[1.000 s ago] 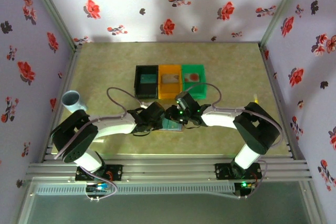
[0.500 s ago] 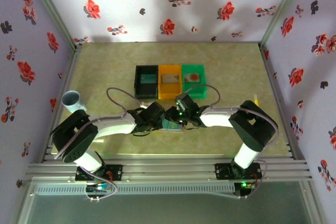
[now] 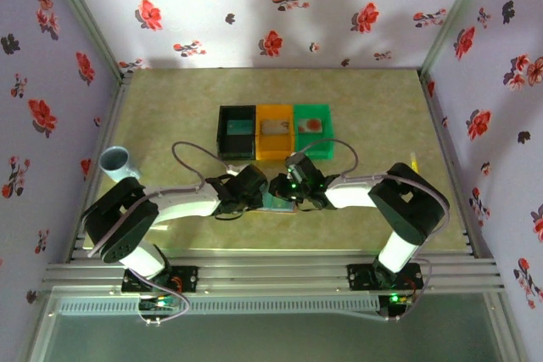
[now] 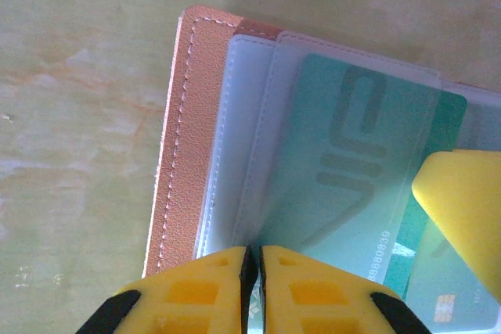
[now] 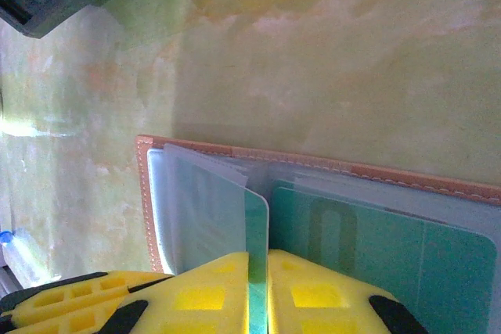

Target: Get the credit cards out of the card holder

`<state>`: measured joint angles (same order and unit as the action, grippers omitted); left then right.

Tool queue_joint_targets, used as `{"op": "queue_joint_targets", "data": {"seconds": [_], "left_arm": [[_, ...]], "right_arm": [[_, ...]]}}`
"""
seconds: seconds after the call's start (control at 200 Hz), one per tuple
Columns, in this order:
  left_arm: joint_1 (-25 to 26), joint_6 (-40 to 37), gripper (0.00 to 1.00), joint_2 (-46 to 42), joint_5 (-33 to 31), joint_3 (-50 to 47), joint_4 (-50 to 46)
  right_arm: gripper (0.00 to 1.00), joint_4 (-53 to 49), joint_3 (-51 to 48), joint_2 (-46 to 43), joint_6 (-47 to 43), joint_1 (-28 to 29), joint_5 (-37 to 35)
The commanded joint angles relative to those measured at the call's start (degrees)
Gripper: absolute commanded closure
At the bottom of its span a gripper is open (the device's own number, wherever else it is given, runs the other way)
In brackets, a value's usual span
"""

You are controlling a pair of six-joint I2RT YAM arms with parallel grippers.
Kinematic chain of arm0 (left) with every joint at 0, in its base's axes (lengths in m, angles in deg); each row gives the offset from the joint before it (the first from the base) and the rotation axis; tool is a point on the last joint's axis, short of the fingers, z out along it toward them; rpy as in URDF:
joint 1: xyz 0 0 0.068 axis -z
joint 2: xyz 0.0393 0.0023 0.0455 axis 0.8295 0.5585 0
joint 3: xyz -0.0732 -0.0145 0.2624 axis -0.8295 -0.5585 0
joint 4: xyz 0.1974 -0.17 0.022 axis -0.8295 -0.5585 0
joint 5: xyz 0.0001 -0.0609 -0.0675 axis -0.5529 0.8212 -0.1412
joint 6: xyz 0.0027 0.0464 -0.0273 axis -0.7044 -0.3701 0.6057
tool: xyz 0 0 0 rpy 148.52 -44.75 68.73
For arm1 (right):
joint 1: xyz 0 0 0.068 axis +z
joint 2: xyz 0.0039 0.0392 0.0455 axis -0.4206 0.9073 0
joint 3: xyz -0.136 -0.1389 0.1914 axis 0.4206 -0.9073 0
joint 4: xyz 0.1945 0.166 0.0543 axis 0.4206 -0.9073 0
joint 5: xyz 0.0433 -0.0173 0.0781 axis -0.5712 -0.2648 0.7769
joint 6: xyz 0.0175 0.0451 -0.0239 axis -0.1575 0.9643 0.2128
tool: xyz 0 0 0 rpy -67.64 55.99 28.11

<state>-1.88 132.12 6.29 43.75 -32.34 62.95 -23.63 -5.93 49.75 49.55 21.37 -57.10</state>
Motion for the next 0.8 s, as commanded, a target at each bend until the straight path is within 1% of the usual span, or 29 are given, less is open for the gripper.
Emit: {"op": "queue_joint_targets", "data": {"seconds": [0.0, 0.625, 0.795], "left_arm": [[0.5, 0.7, 0.85, 2.44, 1.24, -2.26, -3.6], [0.5, 0.79, 0.85, 2.11, 1.28, -2.26, -3.79], [0.5, 0.86, 0.85, 1.92, 1.24, -2.25, -3.78]], "right_arm": [[0.87, 1.57, -0.93, -1.51, 0.1, 0.08, 0.45], [0.89, 5.62, -2.75, -4.02, 1.42, -0.32, 1.89], [0.92, 5.46, -3.01, -4.87, 1.34, -0.39, 1.62]]}}
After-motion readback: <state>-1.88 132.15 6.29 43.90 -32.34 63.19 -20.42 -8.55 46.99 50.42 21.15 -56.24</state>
